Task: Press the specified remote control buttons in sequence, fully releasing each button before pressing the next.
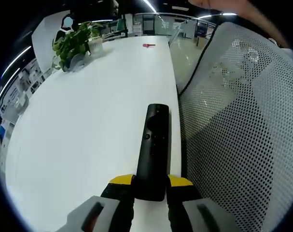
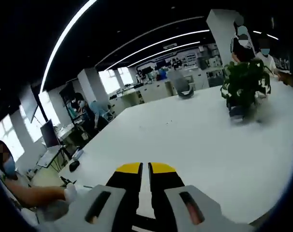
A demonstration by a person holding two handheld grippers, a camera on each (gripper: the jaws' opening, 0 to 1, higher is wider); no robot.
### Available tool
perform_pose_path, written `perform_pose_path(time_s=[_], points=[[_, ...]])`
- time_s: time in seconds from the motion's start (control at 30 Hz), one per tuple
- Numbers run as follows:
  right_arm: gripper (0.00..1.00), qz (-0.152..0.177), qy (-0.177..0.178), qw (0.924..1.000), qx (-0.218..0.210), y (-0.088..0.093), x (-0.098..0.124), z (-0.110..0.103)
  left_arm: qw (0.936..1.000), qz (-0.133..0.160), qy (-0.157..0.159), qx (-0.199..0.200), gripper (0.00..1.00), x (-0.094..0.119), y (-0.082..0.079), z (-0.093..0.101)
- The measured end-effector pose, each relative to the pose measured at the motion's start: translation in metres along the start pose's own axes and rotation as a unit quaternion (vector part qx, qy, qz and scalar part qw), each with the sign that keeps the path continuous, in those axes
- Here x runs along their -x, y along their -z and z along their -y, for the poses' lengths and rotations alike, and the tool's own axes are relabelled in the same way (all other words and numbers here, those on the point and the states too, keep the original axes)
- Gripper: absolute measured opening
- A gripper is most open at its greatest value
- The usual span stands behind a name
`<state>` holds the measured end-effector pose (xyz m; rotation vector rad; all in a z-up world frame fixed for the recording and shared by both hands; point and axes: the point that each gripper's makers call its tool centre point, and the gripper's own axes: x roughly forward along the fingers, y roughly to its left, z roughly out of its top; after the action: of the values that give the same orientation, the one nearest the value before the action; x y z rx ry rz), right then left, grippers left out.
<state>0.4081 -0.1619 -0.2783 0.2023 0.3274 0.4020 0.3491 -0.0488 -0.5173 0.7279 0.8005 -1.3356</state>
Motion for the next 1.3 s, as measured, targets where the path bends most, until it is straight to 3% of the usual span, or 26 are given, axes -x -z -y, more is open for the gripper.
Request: perform_pose_path(time_s=[0.17,0.3,0.47,0.57,0.63,0.73,0.87,0.97,1.3], points=[[0.39,0.045,0.024,0.9951,0.085,-0.005,0.022,0.003,1.0000,0.000,0.001,-0.003,0.25,0.000,0.000,0.000],[0.56,0.050,0.060,0.9877,0.136,0.001,0.028,0.012,1.0000,0.001,0.003,-0.006,0.25,0.000,0.000,0.000],[0.60,0.050,0.097,0.9817,0.156,0.010,0.029,0.021,0.9999,0.006,0.004,-0.013,0.25,0.000,0.000,0.001],[0.59,0.049,0.108,0.9730,0.198,0.007,0.028,0.021,0.9999,0.008,0.004,-0.013,0.25,-0.001,0.000,0.000],[0.58,0.057,0.107,0.9729,0.197,0.007,0.030,0.018,0.9999,0.005,0.006,-0.009,0.25,-0.001,0.000,0.000],[0.58,0.071,0.123,0.9662,0.216,0.001,0.033,0.022,1.0000,0.005,0.005,-0.003,0.24,-0.002,0.000,-0.001],[0.59,0.067,0.118,0.9722,0.191,0.004,0.032,0.026,1.0000,0.006,0.002,0.001,0.24,-0.002,-0.001,-0.001],[0.67,0.046,0.105,0.9790,0.169,0.012,0.027,0.027,1.0000,-0.004,0.000,-0.003,0.24,-0.002,-0.002,0.000],[0.87,0.060,0.138,0.9747,0.165,0.007,0.034,0.038,0.9996,-0.027,0.002,0.004,0.24,-0.002,-0.001,-0.001]])
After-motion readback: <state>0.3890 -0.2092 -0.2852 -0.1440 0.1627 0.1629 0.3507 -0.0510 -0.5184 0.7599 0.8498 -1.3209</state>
